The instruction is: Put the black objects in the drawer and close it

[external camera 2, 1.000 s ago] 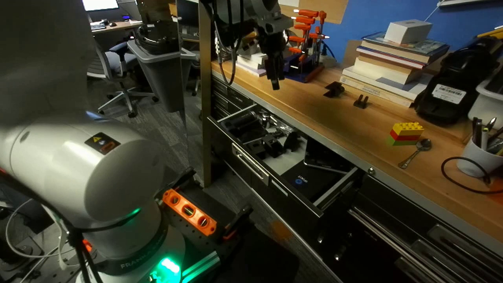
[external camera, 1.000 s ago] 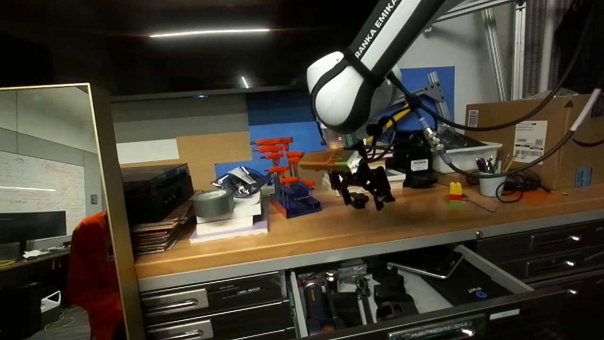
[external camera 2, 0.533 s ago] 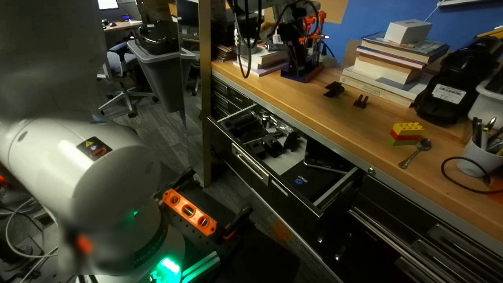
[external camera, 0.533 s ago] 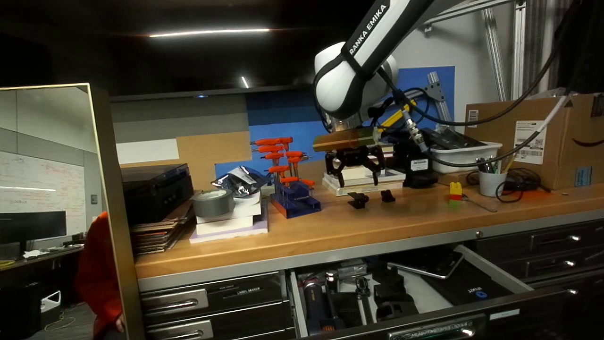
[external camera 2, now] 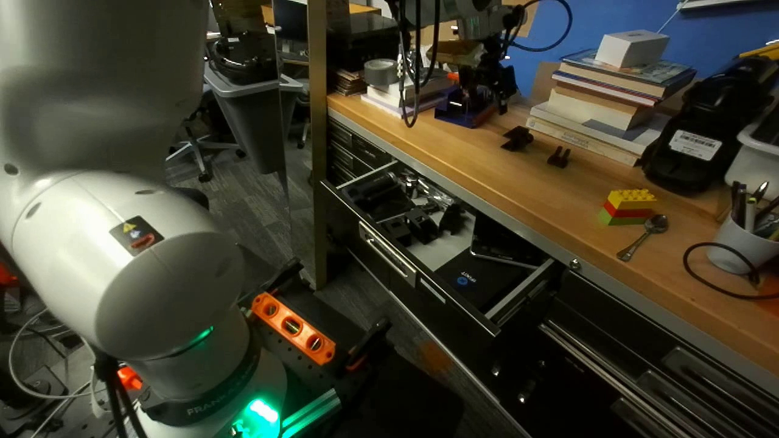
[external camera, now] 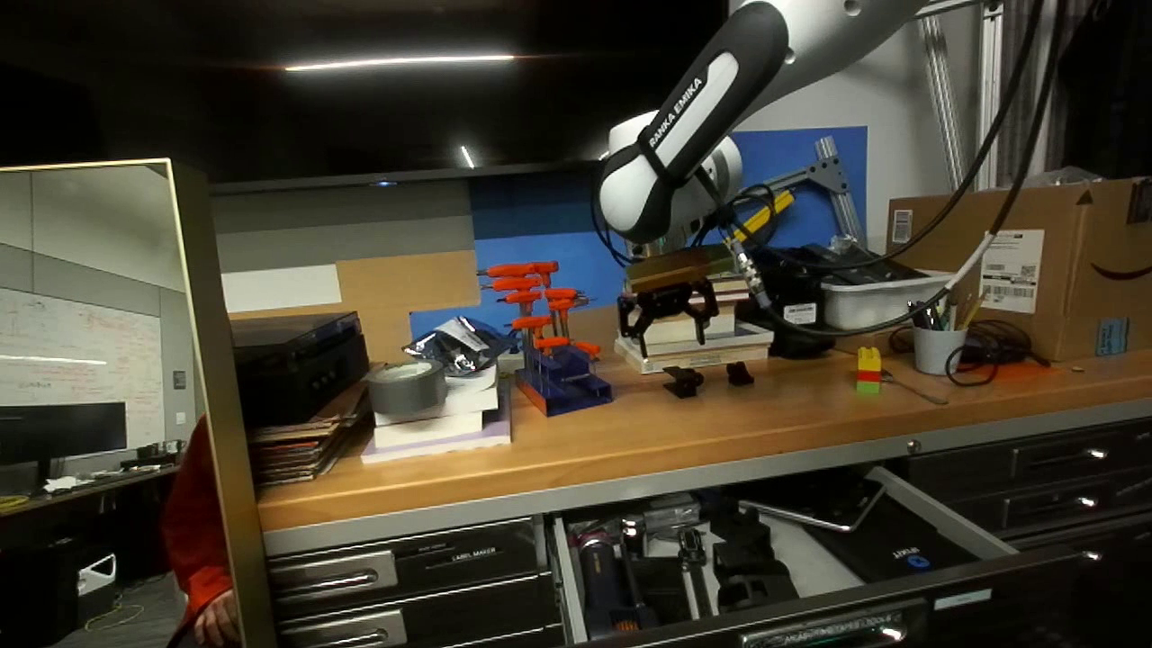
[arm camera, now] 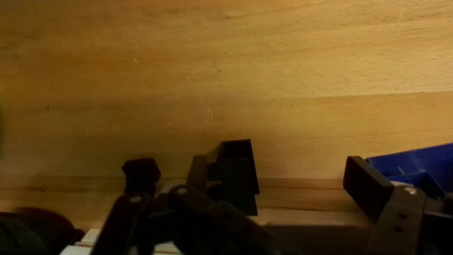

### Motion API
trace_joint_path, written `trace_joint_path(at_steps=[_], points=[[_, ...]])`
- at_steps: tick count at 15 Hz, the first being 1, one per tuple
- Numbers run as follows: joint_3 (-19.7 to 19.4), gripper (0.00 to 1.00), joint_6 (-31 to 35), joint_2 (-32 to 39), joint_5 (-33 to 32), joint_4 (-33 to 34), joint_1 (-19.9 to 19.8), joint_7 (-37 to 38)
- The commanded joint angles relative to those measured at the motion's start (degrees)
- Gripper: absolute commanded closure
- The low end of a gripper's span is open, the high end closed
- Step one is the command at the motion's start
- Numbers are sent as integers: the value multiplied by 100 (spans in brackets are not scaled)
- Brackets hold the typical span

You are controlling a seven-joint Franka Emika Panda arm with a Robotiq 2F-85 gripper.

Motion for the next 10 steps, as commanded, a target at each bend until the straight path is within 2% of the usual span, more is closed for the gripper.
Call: trace_joint_path(at_steps=[1, 5, 10], points=[[28, 0, 303, 681, 351, 799, -186, -1453], [203, 0, 624, 1300, 822, 1345, -531, -2946], [293, 0, 441, 1899, 1165, 2061, -789, -3937]])
